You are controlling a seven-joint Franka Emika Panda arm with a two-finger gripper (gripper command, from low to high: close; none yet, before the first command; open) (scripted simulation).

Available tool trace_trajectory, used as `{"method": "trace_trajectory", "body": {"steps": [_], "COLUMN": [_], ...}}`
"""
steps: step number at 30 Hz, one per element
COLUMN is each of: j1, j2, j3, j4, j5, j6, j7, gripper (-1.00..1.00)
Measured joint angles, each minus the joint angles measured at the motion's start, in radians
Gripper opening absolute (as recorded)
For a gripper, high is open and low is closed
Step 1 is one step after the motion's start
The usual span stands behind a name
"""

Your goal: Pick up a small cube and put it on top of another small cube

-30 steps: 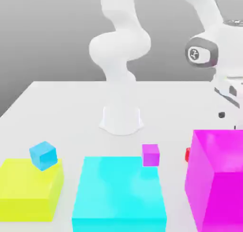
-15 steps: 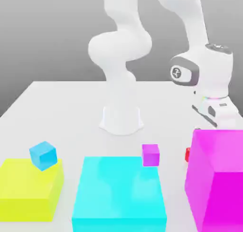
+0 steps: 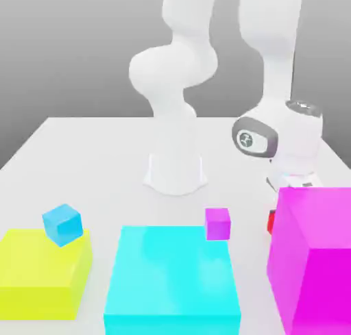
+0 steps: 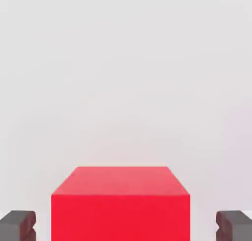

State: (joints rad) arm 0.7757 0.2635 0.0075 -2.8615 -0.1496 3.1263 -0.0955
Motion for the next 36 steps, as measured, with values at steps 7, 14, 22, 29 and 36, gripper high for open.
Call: {"method": "trace_trajectory", "body": {"steps": [7,14,22,29,36], "j1": [-0.021,-0.064,0.011,0.016,-0.1], "j2": [-0.049,-0.203,-0.35,-0.511,-0.679], "j3": [0.019,0.087,0.078,-0.017,-0.119], "j4": [-0.005,-0.033,-0.031,-0.005,-0.007], "j5": [0.002,0.095,0.271,0.28,0.148], "j6": [-0.041,-0.165,-0.337,-0.532,-0.69], "j7": [-0.007,-0.075,-0.299,-0.575,-0.768], "gripper": [-1.0,-1.0,-1.0,-1.0,-1.0]}}
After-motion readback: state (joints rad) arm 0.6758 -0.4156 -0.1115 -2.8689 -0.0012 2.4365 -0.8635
